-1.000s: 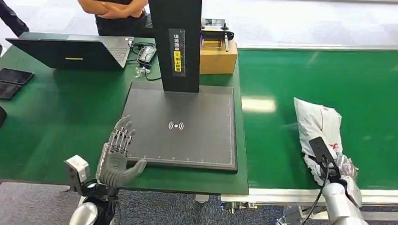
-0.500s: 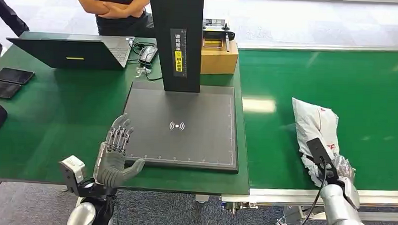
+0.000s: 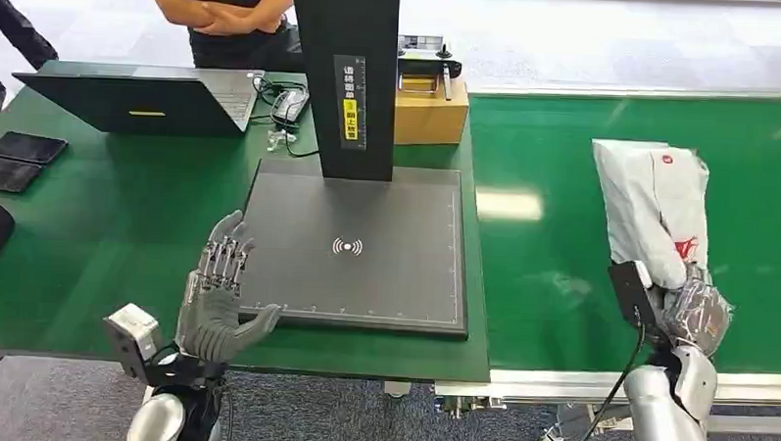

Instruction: Moved the parcel from conveyor to table for the left to box.

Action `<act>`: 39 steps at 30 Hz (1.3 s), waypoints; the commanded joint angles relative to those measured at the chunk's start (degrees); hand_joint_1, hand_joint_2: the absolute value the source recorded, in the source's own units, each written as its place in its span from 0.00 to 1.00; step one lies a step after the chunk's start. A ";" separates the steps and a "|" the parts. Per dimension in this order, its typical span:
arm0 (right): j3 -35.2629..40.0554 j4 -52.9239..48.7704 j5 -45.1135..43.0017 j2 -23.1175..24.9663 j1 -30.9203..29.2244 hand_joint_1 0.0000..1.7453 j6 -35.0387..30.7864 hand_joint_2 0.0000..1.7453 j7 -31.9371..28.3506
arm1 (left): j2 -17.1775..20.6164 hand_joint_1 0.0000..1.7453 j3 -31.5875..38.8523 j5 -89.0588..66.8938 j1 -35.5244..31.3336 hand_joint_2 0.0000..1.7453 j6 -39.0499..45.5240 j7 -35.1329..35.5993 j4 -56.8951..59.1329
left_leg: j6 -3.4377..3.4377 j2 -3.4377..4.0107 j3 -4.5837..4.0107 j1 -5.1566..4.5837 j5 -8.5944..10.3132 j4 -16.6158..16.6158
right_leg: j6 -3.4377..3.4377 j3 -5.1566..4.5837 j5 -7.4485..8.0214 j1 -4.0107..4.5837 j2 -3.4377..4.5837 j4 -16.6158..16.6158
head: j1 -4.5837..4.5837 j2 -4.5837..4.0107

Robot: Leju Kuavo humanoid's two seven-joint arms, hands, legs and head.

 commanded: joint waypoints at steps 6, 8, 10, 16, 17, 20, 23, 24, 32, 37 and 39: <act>12.08 -14.39 7.43 2.26 -0.93 1.00 -4.25 1.00 -0.19 | 1.21 0.00 -2.43 -1.23 -4.02 1.00 -1.66 -0.36 2.24 | -0.14 0.15 0.00 0.00 0.04 -0.05 | 0.07 -0.10 0.03 -0.01 0.20 0.01 | 0.00 0.00; 17.22 -12.81 12.66 2.17 -2.70 1.00 -2.81 1.00 -0.28 | 1.35 0.00 -2.85 -1.29 -4.40 1.00 -1.97 -0.60 2.79 | -0.16 0.35 0.04 0.00 0.02 -0.08 | 0.08 -0.12 0.06 -0.03 0.40 0.02 | 0.02 0.00; 24.28 -9.43 19.44 1.98 -5.06 1.00 0.20 1.00 -0.99 | 1.40 0.00 -3.36 -1.37 -5.33 1.00 -2.25 -0.76 4.31 | -0.17 0.47 0.05 0.00 0.01 -0.08 | 0.07 -0.11 0.09 -0.02 0.51 0.02 | 0.00 0.00; 42.27 6.60 26.53 0.15 -16.16 1.00 4.67 1.00 -2.03 | 1.16 0.00 -3.25 -1.23 -7.66 1.00 -2.16 -1.44 7.33 | -0.20 0.71 0.09 0.01 0.05 -0.14 | 0.07 -0.14 0.20 -0.01 0.77 0.00 | 0.00 0.00; 43.55 7.84 26.81 -0.14 -16.95 1.00 5.03 1.00 -2.55 | 1.18 0.00 -3.23 -1.18 -7.84 1.00 -2.17 -1.49 7.48 | -0.15 0.63 0.07 0.00 0.03 -0.07 | 0.04 -0.13 0.15 -0.01 0.66 0.05 | -0.02 0.00; 47.41 11.68 26.81 -0.66 -19.31 1.00 5.32 1.00 -4.73 | 1.36 0.00 -3.13 -0.81 -8.08 1.00 -2.17 -1.83 7.76 | -0.15 0.37 0.04 0.00 0.13 -0.11 | 0.07 -0.10 0.13 -0.02 0.41 0.01 | 0.00 0.00; 54.15 16.15 26.78 -1.01 -23.56 1.00 5.72 1.00 -5.79 | 1.89 0.00 -3.26 -0.20 -7.59 1.00 -1.98 -2.70 7.54 | -0.15 0.47 0.10 0.00 0.12 -0.13 | 0.10 -0.07 0.13 -0.02 0.51 0.00 | 0.00 0.00; 54.22 16.17 26.81 -0.92 -23.82 1.00 5.84 1.00 -5.81 | 1.92 0.00 -3.23 -0.19 -7.54 1.00 -1.97 -2.73 7.54 | -0.11 0.46 0.04 0.00 0.09 -0.06 | 0.07 -0.12 0.10 -0.01 0.49 0.06 | 0.02 0.00; 64.34 21.66 23.46 -1.19 -31.47 1.00 8.38 1.00 -9.17 | 2.52 0.00 -3.47 0.32 -7.58 1.00 -1.78 -3.03 6.87 | -0.10 0.25 -0.08 -0.02 0.13 -0.02 | 0.06 -0.18 0.07 -0.04 0.28 0.10 | 0.00 0.00; 68.76 25.28 20.10 -0.86 -34.91 1.00 3.79 1.00 -11.57 | 2.59 0.00 -4.27 0.68 -7.70 1.00 -1.82 -3.35 6.84 | -0.15 0.13 -0.05 -0.01 0.15 -0.04 | 0.08 -0.14 0.05 -0.04 0.18 0.08 | 0.02 0.00; 69.72 25.02 18.75 -0.55 -35.85 1.00 2.25 1.00 -12.54 | 2.73 0.00 -4.48 0.81 -7.75 1.00 -1.86 -3.40 6.70 | -0.14 0.14 -0.06 -0.03 0.15 -0.04 | 0.08 -0.17 0.05 -0.05 0.19 0.08 | 0.00 0.00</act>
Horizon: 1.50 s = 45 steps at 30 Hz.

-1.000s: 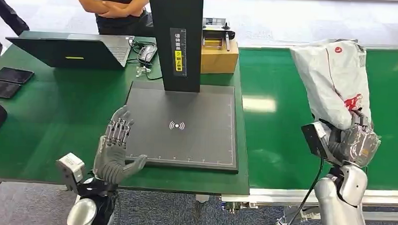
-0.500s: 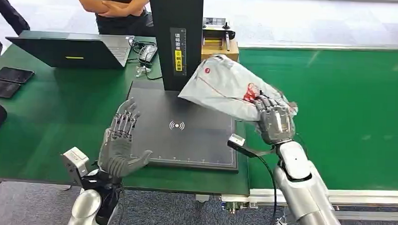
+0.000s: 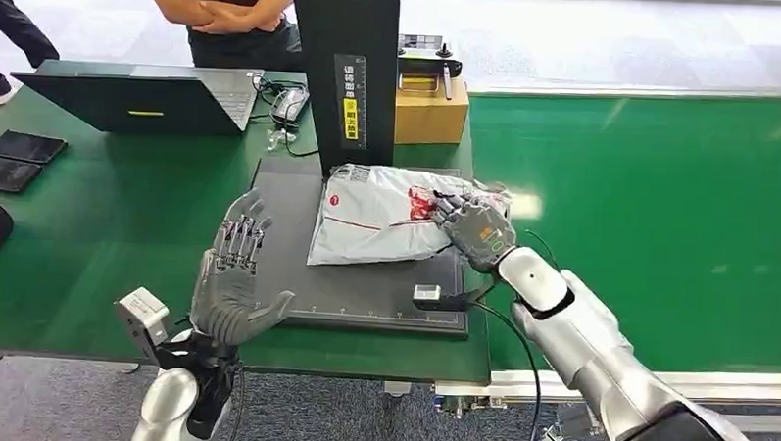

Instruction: Moved the parcel from conveyor to table for the left to box.

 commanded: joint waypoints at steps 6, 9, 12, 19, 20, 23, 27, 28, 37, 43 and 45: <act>14.91 9.55 -10.57 -0.72 -8.97 1.00 -10.54 1.00 -6.22 | 1.94 0.00 -2.14 1.17 -3.12 1.00 -0.29 0.12 5.34 | -0.14 -0.02 0.06 0.00 0.02 -0.04 | 0.08 0.04 0.00 -0.02 0.03 -0.01 | 0.00 0.00; 15.86 11.52 -11.44 1.26 -8.82 1.00 -11.92 1.00 -5.43 | 1.88 0.00 -2.80 0.82 -3.65 1.00 0.45 -0.29 6.60 | -0.20 -0.06 0.11 0.00 0.06 -0.11 | 0.10 0.08 0.03 -0.04 0.02 -0.06 | 0.00 0.00; 17.04 14.29 -11.99 3.53 -9.55 1.00 -10.78 1.00 -5.29 | 1.83 0.00 -3.04 -1.57 -3.03 1.00 4.12 0.60 5.46 | -0.18 0.07 0.12 -0.01 0.04 -0.12 | 0.08 0.06 0.05 -0.04 0.13 -0.06 | 0.02 0.00; 16.86 12.68 -15.69 4.69 -8.39 1.00 -8.39 1.00 -5.75 | 2.49 0.00 -3.12 -3.69 -1.68 1.00 5.24 3.34 -0.21 | -0.17 0.10 0.04 0.01 -0.01 -0.04 | 0.06 -0.01 0.01 -0.01 0.15 0.02 | 0.00 0.00; 16.85 12.42 -16.02 4.72 -7.89 0.56 -8.02 1.00 -5.60 | 2.62 0.00 -3.07 -3.53 -1.74 1.00 5.00 3.56 -0.58 | -0.19 0.11 0.05 0.03 0.00 -0.06 | 0.07 0.00 0.02 0.00 0.17 0.00 | 0.00 0.00; 17.09 11.35 -15.31 5.35 -6.99 0.00 -8.36 1.00 -3.71 | 3.06 0.00 -2.77 -3.73 -2.95 1.00 5.07 3.92 0.28 | -0.20 0.08 0.09 0.05 0.01 -0.09 | 0.07 0.05 0.03 0.02 0.15 -0.05 | 0.00 0.00; 16.61 10.83 -15.17 5.64 -7.47 0.00 -8.13 1.00 -2.50 | 3.06 0.00 -3.04 -3.71 -3.75 1.00 5.01 3.89 1.46 | -0.15 0.09 0.03 0.02 0.01 -0.04 | 0.06 -0.01 0.03 0.00 0.14 0.00 | 0.00 0.00; 16.28 10.73 -15.39 5.65 -7.41 0.00 -8.21 1.00 -2.43 | 3.04 0.00 -3.23 -3.72 -3.86 1.00 4.99 3.87 1.66 | -0.21 0.15 0.07 0.01 0.01 -0.06 | 0.08 -0.01 0.04 -0.02 0.22 0.01 | 0.00 0.00; 3.72 3.86 -29.52 6.48 -0.39 0.00 -3.72 1.00 -6.98 | 1.32 0.00 -4.63 1.75 -7.13 1.00 2.71 2.07 6.94 | -0.19 -0.12 0.07 0.05 0.05 -0.09 | 0.09 0.09 0.01 0.02 -0.05 -0.07 | 0.02 0.00; -5.57 -4.44 -46.37 8.64 5.04 0.00 6.58 1.00 -12.14 | -0.03 0.00 -5.16 2.20 -7.71 1.00 1.90 2.03 8.44 | -0.13 -0.11 0.06 0.03 0.04 -0.08 | 0.05 0.07 0.00 0.02 -0.07 -0.06 | 0.02 0.00; -7.75 -7.21 -52.42 9.15 5.93 0.00 12.32 1.00 -12.72 | -0.18 0.00 -5.22 2.02 -7.38 1.00 1.76 2.38 7.14 | -0.22 -0.04 0.08 0.02 0.03 -0.10 | 0.08 0.05 0.00 -0.01 0.04 -0.05 | -0.02 0.00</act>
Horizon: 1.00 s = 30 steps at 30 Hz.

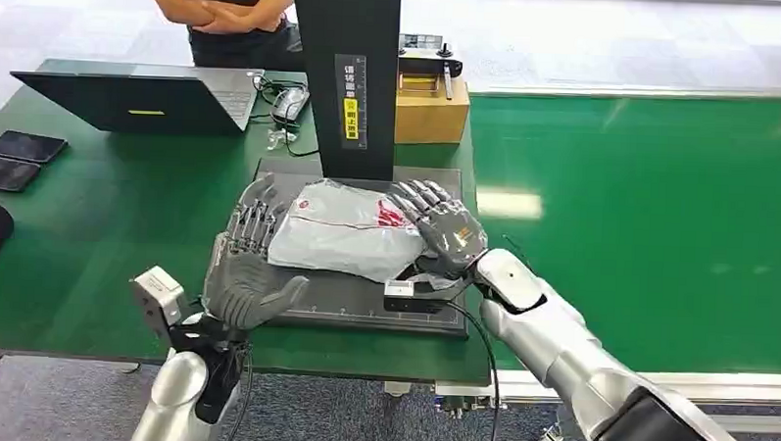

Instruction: Moved the parcel from conveyor to table for the left to box.

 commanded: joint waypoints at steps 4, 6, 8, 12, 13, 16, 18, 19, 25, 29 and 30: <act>-23.10 -19.40 -44.67 6.03 10.66 0.00 33.71 1.00 -6.18 | -0.67 0.00 -1.47 -1.47 -1.82 1.00 0.80 0.97 2.97 | -0.20 -0.03 0.05 0.03 0.02 -0.08 | 0.09 0.03 -0.01 -0.01 0.04 -0.03 | 0.00 0.00; -23.06 -20.39 -45.03 5.69 10.97 0.00 33.92 1.00 -5.90 | -0.56 0.00 -1.47 -1.46 -1.51 1.00 0.81 0.95 2.80 | -0.18 0.00 0.03 0.02 0.01 -0.06 | 0.07 -0.01 -0.01 -0.01 0.07 0.00 | 0.00 0.00; -24.51 -22.90 -50.04 5.15 13.14 0.00 36.96 1.00 -5.21 | -0.24 0.00 -1.35 -1.76 0.80 1.00 0.72 0.54 1.56 | -0.16 -0.08 0.03 0.03 0.02 -0.06 | 0.07 0.03 -0.01 0.00 -0.02 -0.03 | 0.00 0.00; -25.94 -23.85 -50.42 4.14 15.01 0.00 35.58 1.00 -5.37 | -0.34 0.00 -0.66 -1.74 1.43 1.00 0.76 0.63 1.10 | -0.10 -0.04 0.05 0.02 0.01 -0.07 | 0.06 0.06 -0.01 0.01 0.00 -0.05 | 0.00 0.00; -27.32 -24.24 -49.72 4.10 15.73 0.00 33.39 1.00 -5.89 | -0.55 0.00 -0.03 -1.69 1.60 1.00 0.87 0.80 0.95 | -0.14 -0.08 0.05 0.03 0.01 -0.06 | 0.10 0.07 -0.01 0.01 -0.02 -0.05 | 0.02 0.00; -29.90 -26.57 -48.09 3.64 17.69 0.00 29.85 1.00 -6.57 | -0.62 0.00 0.93 -1.75 2.28 1.00 1.03 1.23 0.35 | -0.10 -0.11 0.02 0.02 0.02 -0.06 | 0.07 0.05 -0.01 0.00 -0.07 -0.06 | 0.00 0.00; -33.00 -32.91 -46.69 3.16 21.90 0.00 27.19 1.00 -6.56 | -0.58 0.00 1.72 -2.08 3.55 1.00 1.12 1.69 -0.50 | -0.11 -0.12 0.02 0.03 0.01 -0.06 | 0.07 0.06 -0.02 0.00 -0.08 -0.06 | 0.00 0.00; -34.67 -36.26 -45.42 3.11 24.51 0.00 26.14 1.00 -6.44 | -0.76 0.00 2.19 -2.26 4.06 1.00 1.11 1.76 -0.61 | -0.17 -0.24 0.08 0.03 0.03 -0.13 | 0.11 0.15 -0.04 -0.01 -0.16 -0.13 | 0.00 0.00; -35.57 -38.46 -44.71 3.26 26.23 0.00 26.82 1.00 -6.04 | -0.88 0.00 2.32 -2.43 4.22 1.00 1.02 1.77 -0.60 | -0.09 -0.10 -0.02 0.01 -0.04 -0.03 | 0.06 0.01 -0.04 -0.01 -0.05 -0.04 | 0.02 0.00; -38.50 -44.76 -42.82 3.20 32.31 0.00 24.22 1.00 -6.35 | -1.13 0.00 2.87 -2.69 4.89 1.00 0.46 1.75 -0.90 | -0.09 -0.15 -0.03 0.03 -0.02 -0.06 | 0.06 0.01 -0.03 0.02 -0.11 -0.08 | 0.00 0.00; -41.44 -49.48 -43.45 3.24 37.40 0.00 23.89 1.00 -6.90 | -1.14 0.00 3.25 -2.31 5.42 1.00 -0.33 1.44 -1.23 | -0.12 -0.21 0.02 0.03 -0.01 -0.10 | 0.08 0.06 -0.05 0.01 -0.15 -0.10 | 0.00 0.00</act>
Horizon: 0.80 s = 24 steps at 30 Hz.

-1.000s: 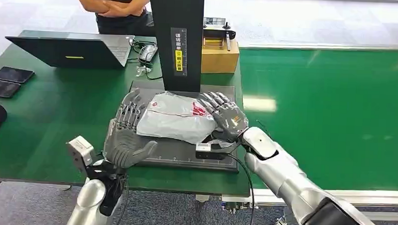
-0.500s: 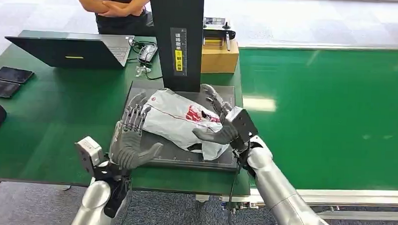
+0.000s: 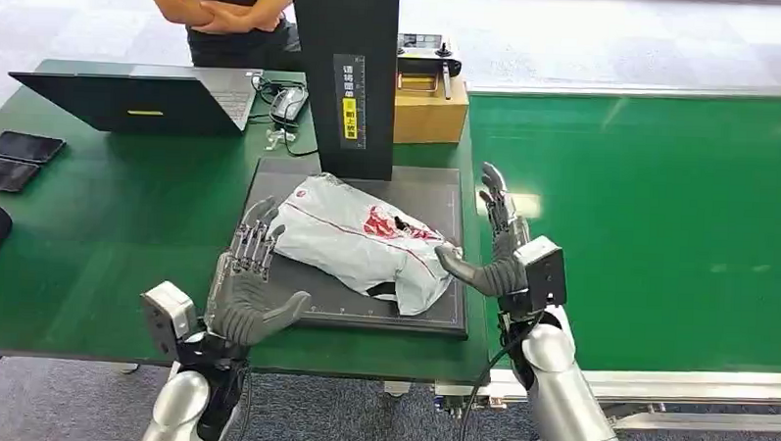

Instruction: Moved the parcel from conveyor to table for the left to box.

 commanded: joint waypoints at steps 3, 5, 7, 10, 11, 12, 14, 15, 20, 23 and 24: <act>-16.87 -20.25 -1.17 1.81 23.41 0.00 -1.47 1.00 -1.41 | -0.73 0.00 2.41 0.06 1.78 1.00 -2.80 -0.64 -1.19 | -0.11 -0.59 0.15 0.08 0.03 -0.11 | 0.05 0.30 -0.13 0.06 -0.55 -0.16 | 0.02 0.00; -19.37 -20.84 -0.80 2.87 25.62 0.00 1.07 1.00 -1.77 | -0.85 0.00 2.16 -0.18 1.57 1.00 -3.50 -0.82 -1.02 | -0.13 -0.59 0.17 0.07 0.00 -0.12 | 0.08 0.30 -0.15 0.05 -0.52 -0.16 | -0.02 0.00; -18.50 -20.21 1.87 2.42 26.06 0.00 2.61 1.00 -1.18 | -0.79 0.00 2.12 0.73 0.79 1.00 -5.10 -1.36 -0.34 | -0.12 -0.51 0.10 0.05 -0.04 -0.08 | 0.10 0.24 -0.19 0.02 -0.43 -0.10 | 0.00 0.00; -18.29 -19.44 2.44 2.92 25.33 0.00 2.62 1.00 -1.22 | -0.90 0.00 2.40 0.80 0.16 1.00 -5.21 -1.39 0.43 | -0.10 -0.24 -0.07 0.03 -0.08 -0.04 | 0.09 0.01 -0.11 0.01 -0.16 -0.04 | 0.00 0.00; -18.26 -19.34 2.57 3.01 25.08 0.00 2.61 1.00 -1.20 | -0.93 0.00 2.47 0.82 0.13 1.00 -5.26 -1.42 0.55 | -0.15 -0.20 0.02 0.02 -0.09 -0.08 | 0.12 0.07 -0.11 -0.01 -0.10 -0.05 | 0.00 0.00; -18.25 -19.32 2.67 3.08 24.93 0.00 2.60 1.00 -1.16 | -0.95 0.00 2.51 0.83 0.15 1.00 -5.29 -1.44 0.55 | -0.08 -0.20 -0.06 0.02 -0.10 -0.04 | 0.09 0.01 -0.11 -0.01 -0.12 -0.03 | 0.02 0.00; -18.25 -19.32 2.67 3.08 24.93 0.00 2.60 1.00 -1.16 | -0.95 0.00 2.51 0.83 0.15 1.00 -5.29 -1.44 0.55 | -0.13 -0.22 -0.01 0.02 -0.07 -0.07 | 0.11 0.03 -0.10 -0.01 -0.12 -0.06 | 0.00 0.00; -18.25 -19.32 2.67 3.08 24.93 0.00 2.60 1.00 -1.16 | -0.95 0.00 2.51 0.83 0.15 1.00 -5.29 -1.44 0.55 | -0.17 -0.25 0.04 0.02 -0.06 -0.11 | 0.13 0.08 -0.10 -0.02 -0.14 -0.08 | 0.02 0.00; -18.25 -19.32 2.67 3.08 24.93 0.00 2.60 1.00 -1.16 | -0.95 0.00 2.51 0.83 0.15 1.00 -5.29 -1.44 0.55 | -0.17 -0.15 0.12 0.02 -0.08 -0.10 | 0.13 0.12 -0.10 -0.02 -0.07 -0.08 | 0.00 0.00; -19.09 -17.35 4.44 4.47 25.10 0.00 3.98 1.00 2.31 | -1.15 0.00 2.67 0.38 -0.84 1.00 -5.75 -2.34 1.89 | -0.11 -0.14 0.07 0.02 -0.08 -0.06 | 0.10 0.08 -0.10 0.00 -0.08 -0.06 | 0.02 0.00; -19.69 -16.03 4.11 5.14 24.97 0.00 4.24 1.00 2.78 | -1.15 0.00 2.40 0.04 -1.36 1.00 -5.99 -2.72 2.61 | -0.16 -0.16 0.13 0.04 -0.08 -0.11 | 0.13 0.15 -0.10 0.00 -0.08 -0.11 | 0.00 0.00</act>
